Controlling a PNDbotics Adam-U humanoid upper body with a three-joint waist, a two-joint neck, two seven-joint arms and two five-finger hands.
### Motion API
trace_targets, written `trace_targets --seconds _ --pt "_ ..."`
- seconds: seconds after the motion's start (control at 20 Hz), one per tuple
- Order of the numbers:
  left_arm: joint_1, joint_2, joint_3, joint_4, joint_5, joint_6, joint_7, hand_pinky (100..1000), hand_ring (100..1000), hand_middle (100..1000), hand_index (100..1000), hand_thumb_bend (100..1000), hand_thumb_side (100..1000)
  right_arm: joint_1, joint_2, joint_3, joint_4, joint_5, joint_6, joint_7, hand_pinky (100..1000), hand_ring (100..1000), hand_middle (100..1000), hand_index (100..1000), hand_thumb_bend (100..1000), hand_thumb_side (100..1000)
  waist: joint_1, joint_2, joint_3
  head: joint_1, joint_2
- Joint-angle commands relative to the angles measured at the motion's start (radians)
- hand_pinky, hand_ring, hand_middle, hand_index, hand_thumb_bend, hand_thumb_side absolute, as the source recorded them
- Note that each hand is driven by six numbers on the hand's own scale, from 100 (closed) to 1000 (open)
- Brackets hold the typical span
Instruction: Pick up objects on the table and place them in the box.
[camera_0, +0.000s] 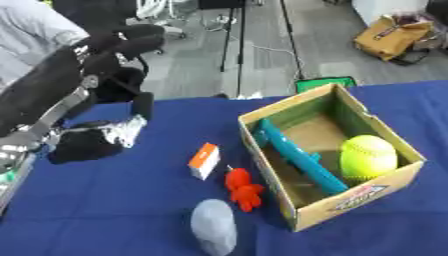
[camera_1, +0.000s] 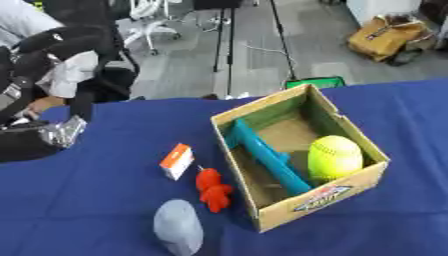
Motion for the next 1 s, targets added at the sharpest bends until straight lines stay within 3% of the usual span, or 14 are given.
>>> trace_targets --seconds 0.05,0.2,0.25,0.45,0.6,0.65,0.8,0.85,0.9,0.95,1.0 --pt "-0.037 0.091 -0.044 -0.014 0.041 -0.025 -0.017 924 931 970 1000 100 489 0.002 -0.029 -0.004 -0.012 0.002 0.014 -0.009 837 842 730 822 100 824 -0.001 -0.026 0.005 -0.01 0.005" --pt "-0.074 0.105 -0.095 -0.014 0.062 -0.033 -0.082 925 944 978 1000 100 543 0.005 -0.027 -0.002 -0.012 0.0 0.016 -0.009 837 841 729 822 100 822 0.004 -0.031 0.015 -0.02 0.008" --pt "-0.084 0.099 -0.106 -0.014 0.072 -0.029 -0.105 900 912 951 1000 100 597 0.004 -0.026 -0.001 -0.012 -0.001 0.017 -0.009 836 841 727 822 100 821 0.005 -0.033 0.017 -0.021 0.006" --pt "-0.114 0.062 -0.136 -0.014 0.11 0.017 -0.19 867 889 947 1000 100 580 0.004 -0.024 0.002 -0.012 -0.008 0.017 -0.009 837 841 727 822 100 822 0.005 -0.037 0.023 -0.026 0.0" --pt "-0.134 0.054 -0.165 -0.014 0.103 0.1 -0.225 831 872 955 1000 100 565 0.006 -0.024 0.002 -0.012 -0.009 0.017 -0.009 837 841 726 820 100 822 0.007 -0.039 0.024 -0.034 0.0" --pt "-0.139 0.049 -0.176 -0.014 0.089 0.128 -0.244 816 889 962 1000 100 639 0.007 -0.023 0.002 -0.012 -0.01 0.018 -0.009 837 841 725 820 100 821 0.009 -0.04 0.025 -0.033 0.002" --pt "-0.129 0.012 -0.192 -0.014 0.035 0.162 -0.341 843 921 974 1000 100 703 0.006 -0.02 0.003 -0.012 -0.012 0.02 -0.009 837 841 724 820 100 820 0.012 -0.042 0.026 -0.031 0.005" --pt "-0.122 -0.001 -0.191 -0.014 0.026 0.164 -0.365 934 988 996 1000 100 829 0.007 -0.02 0.003 -0.012 -0.012 0.02 -0.009 837 841 723 820 100 819 0.012 -0.043 0.027 -0.031 0.006" --pt "-0.111 -0.016 -0.19 -0.014 0.024 0.171 -0.388 934 988 996 1000 100 829 0.008 -0.02 0.003 -0.012 -0.012 0.021 -0.009 837 841 723 820 100 819 0.013 -0.044 0.029 -0.032 0.009" --pt "-0.104 -0.028 -0.191 -0.014 0.026 0.177 -0.406 1000 1000 1000 1000 100 950 0.008 -0.02 0.003 -0.012 -0.013 0.021 -0.009 837 841 722 818 100 817 0.014 -0.046 0.03 -0.032 0.012" --pt "-0.09 -0.046 -0.198 -0.014 0.035 0.182 -0.43 1000 1000 1000 1000 100 972 0.007 -0.021 0.003 -0.012 -0.013 0.022 -0.009 837 841 722 818 100 817 0.018 -0.049 0.032 -0.032 0.018"
